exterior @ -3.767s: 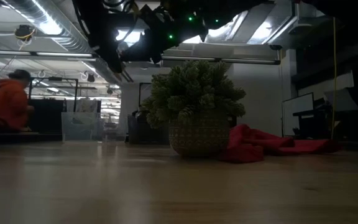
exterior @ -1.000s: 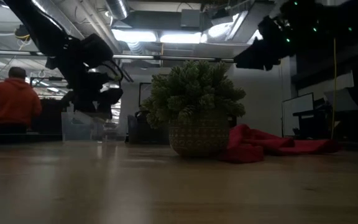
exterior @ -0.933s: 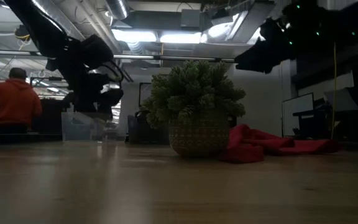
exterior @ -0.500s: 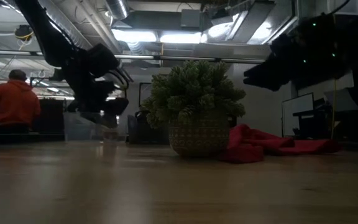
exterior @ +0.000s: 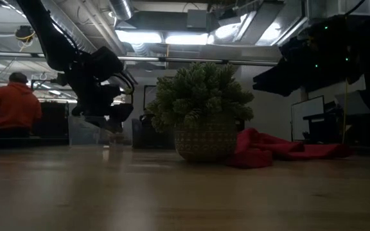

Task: Sort spices by type
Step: Put the brown spice bottle into the transparent bin

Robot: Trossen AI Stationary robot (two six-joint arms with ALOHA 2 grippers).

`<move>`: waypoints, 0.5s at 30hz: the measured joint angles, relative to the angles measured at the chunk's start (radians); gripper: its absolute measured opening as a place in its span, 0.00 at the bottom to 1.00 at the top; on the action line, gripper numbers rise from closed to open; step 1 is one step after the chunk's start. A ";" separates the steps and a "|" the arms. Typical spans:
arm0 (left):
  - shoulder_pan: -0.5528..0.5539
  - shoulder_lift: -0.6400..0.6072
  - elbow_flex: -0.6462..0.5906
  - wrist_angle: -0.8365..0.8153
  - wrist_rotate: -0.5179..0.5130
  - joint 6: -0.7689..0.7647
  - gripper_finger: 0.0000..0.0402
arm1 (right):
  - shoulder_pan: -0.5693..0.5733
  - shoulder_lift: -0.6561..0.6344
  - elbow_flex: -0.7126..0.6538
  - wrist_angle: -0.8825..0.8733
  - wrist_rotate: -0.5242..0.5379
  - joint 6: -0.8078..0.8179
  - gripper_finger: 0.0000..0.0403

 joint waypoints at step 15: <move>-0.001 0.002 0.004 0.004 0.011 0.021 0.49 | 0.000 0.000 0.000 0.000 0.001 -0.001 0.64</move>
